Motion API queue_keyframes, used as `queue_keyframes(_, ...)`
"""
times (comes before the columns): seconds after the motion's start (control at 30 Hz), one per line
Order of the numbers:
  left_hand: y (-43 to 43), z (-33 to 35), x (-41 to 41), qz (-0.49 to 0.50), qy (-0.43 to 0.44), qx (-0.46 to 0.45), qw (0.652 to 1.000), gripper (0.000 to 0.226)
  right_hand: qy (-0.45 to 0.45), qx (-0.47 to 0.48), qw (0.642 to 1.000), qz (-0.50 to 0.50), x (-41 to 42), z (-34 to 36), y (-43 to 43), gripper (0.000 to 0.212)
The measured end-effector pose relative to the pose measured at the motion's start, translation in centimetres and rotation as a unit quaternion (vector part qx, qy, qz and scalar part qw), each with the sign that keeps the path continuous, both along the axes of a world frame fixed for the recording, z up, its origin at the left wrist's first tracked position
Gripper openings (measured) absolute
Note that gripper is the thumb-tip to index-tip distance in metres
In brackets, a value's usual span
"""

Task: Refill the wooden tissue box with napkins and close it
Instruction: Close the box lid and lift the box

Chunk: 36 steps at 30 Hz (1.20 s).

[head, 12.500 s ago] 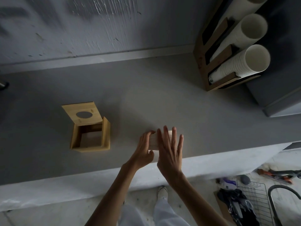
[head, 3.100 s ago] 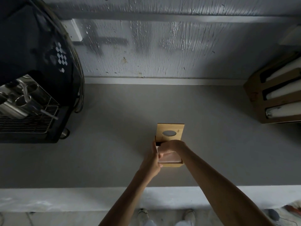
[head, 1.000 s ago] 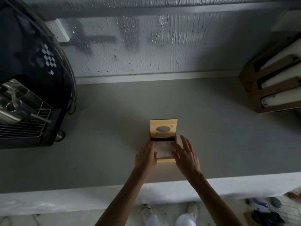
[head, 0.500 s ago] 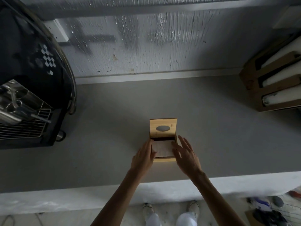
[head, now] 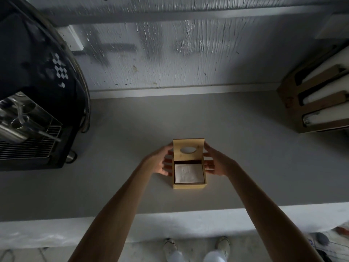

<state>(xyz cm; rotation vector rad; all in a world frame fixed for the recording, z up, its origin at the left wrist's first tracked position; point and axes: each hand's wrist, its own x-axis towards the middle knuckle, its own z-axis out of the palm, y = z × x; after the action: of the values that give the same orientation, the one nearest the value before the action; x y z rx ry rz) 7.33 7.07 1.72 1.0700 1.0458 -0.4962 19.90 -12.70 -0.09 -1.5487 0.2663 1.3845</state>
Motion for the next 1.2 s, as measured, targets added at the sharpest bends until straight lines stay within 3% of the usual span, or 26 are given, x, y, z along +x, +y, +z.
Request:
queue_keyframes(0.2,1.1,-1.0,0.0,-0.006,-0.007,-0.058,0.998,0.058,0.004,0.009,1.000,0.016,0.6,-0.1,0.2,0.069)
queue_keyframes(0.3,1.3,-1.8,-0.9,0.014,-0.027,-0.074,0.997,0.039,-0.008,0.030,0.999,0.024,0.5,-0.3,-0.7,0.067)
queue_keyframes(0.4,0.5,-3.3,-2.4,0.014,-0.095,-0.052,0.994,0.026,-0.033,0.063,0.997,0.016,0.0,-1.0,-1.9,0.050)
queue_keyframes(0.5,-1.0,-4.4,-3.6,0.018,-0.167,-0.023,0.985,0.042,-0.075,0.094,0.993,-0.010,-1.0,-1.6,-2.4,0.040)
queue_keyframes(0.57,-1.7,-4.6,-4.2,0.025,-0.187,0.013,0.982,0.049,-0.108,0.104,0.989,-0.015,-1.8,-1.8,-2.6,0.044)
queue_keyframes(0.8,-3.0,-5.8,-4.5,0.058,-0.191,0.096,0.975,0.063,-0.179,0.129,0.975,-0.027,-3.3,-2.7,-3.0,0.051)
queue_keyframes(1.03,-3.4,-6.6,-4.3,0.069,-0.177,0.161,0.969,0.057,-0.265,0.048,0.963,-0.006,-3.7,-3.2,-2.2,0.059)
queue_keyframes(1.07,-3.7,-6.6,-4.2,0.074,-0.176,0.175,0.966,0.055,-0.323,0.002,0.946,0.021,-4.2,-3.3,-2.0,0.062)
queue_keyframes(1.1,-4.0,-6.7,-4.2,0.078,-0.178,0.191,0.962,0.052,-0.416,-0.062,0.904,0.076,-4.9,-3.5,-1.7,0.063)
queue_keyframes(1.17,-4.5,-6.8,-4.0,0.082,-0.179,0.228,0.954,0.047,-0.597,-0.150,0.765,0.188,-7.5,-4.0,-1.2,0.062)
queue_keyframes(1.2,-4.7,-6.8,-3.8,0.080,-0.180,0.247,0.949,0.044,-0.645,-0.149,0.716,0.222,-9.0,-3.9,-0.6,0.059)
